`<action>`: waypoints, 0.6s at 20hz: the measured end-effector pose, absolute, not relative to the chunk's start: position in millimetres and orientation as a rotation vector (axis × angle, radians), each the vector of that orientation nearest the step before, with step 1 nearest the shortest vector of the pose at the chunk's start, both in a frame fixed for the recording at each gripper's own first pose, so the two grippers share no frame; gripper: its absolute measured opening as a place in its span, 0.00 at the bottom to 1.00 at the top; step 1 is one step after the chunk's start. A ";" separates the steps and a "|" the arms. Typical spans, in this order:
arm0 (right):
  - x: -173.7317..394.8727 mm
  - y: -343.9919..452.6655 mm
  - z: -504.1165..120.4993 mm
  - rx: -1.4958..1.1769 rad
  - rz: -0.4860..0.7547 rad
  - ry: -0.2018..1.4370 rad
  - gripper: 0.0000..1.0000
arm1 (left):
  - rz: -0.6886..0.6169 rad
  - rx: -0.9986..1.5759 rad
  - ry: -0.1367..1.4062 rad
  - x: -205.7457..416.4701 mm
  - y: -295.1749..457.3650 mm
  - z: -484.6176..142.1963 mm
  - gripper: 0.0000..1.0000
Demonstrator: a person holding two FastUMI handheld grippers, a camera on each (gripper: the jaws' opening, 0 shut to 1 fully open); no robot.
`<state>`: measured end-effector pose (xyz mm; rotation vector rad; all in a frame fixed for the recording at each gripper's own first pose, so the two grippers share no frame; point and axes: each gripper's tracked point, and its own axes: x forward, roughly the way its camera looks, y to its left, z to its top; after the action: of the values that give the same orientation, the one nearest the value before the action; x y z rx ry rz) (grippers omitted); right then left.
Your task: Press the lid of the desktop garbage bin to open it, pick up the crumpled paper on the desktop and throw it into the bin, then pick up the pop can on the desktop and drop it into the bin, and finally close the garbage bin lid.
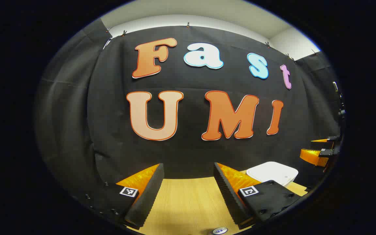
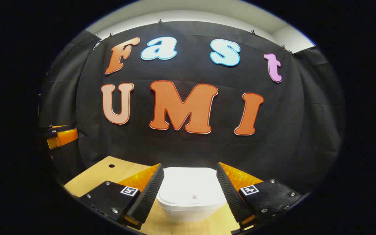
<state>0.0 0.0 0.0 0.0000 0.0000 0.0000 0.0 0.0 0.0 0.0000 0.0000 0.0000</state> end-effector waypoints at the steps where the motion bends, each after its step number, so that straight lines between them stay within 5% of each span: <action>1: 3.1 -1.1 2.0 -0.001 0.010 -0.006 0.98 | 0.008 -0.002 -0.003 1.1 -0.9 1.5 0.96; 12: 28.9 -1.9 0.9 -0.001 0.086 -0.005 0.97 | 0.048 0.042 -0.031 6.4 -8.2 9.3 0.97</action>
<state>28.9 -1.9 0.9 -0.0008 -0.0055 0.0857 6.4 -8.2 9.3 0.0415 -0.0309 0.0476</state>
